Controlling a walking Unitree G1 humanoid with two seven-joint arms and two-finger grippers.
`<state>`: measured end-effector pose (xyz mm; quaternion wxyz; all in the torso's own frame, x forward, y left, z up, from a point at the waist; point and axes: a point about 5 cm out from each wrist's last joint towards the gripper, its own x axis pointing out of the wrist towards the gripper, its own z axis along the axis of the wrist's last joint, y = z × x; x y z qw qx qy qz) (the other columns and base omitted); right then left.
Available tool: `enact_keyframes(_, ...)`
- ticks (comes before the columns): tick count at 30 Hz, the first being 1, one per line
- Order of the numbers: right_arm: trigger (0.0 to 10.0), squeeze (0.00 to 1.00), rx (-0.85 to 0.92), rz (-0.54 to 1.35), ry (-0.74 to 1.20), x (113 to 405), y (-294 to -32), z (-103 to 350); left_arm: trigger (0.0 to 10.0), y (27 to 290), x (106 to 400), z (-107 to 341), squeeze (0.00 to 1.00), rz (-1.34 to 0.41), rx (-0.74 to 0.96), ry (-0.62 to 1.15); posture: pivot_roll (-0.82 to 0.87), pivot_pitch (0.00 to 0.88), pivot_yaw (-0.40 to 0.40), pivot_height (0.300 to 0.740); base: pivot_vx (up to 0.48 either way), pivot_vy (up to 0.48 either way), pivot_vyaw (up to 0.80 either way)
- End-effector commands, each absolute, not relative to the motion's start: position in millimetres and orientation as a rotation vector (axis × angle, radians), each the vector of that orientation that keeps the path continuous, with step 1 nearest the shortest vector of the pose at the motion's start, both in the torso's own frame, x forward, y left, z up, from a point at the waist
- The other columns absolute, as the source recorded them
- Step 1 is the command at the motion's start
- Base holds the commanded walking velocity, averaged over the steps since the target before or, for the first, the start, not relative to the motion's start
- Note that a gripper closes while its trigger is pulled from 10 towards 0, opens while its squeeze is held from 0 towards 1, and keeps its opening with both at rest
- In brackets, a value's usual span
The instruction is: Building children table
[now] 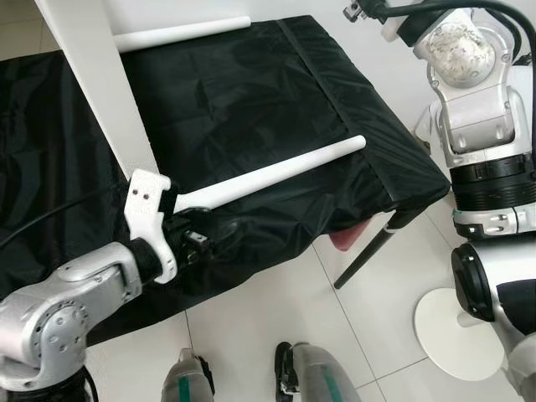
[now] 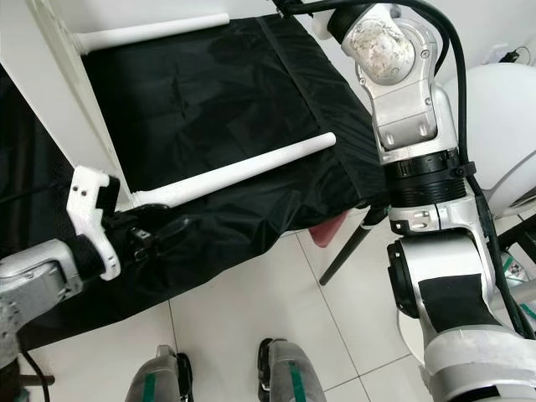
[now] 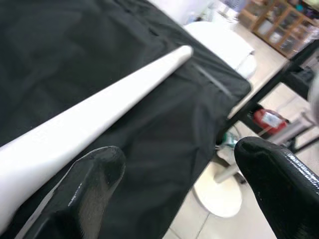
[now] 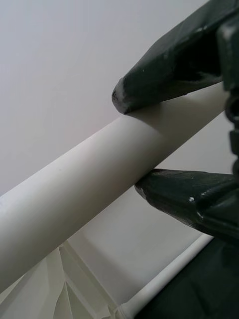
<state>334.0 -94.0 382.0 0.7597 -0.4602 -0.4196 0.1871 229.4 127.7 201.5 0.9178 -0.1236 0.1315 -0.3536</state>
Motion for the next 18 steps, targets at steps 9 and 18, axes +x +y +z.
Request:
enact_keyframes(9,10.0,0.0,-0.985,0.479,-0.795,346.8,-87.6,359.0,10.0,123.0,259.6,195.9,0.0,-0.397,-0.259,0.285,0.0,0.158,0.021,0.74,0.0,0.0,0.0)
enact_keyframes(18,10.0,0.0,-0.989,0.464,-0.803,347.5,-89.8,363.6,10.0,122.5,266.4,199.9,0.0,-0.216,-0.197,0.235,-0.01,0.158,0.018,0.74,0.0,0.0,0.0)
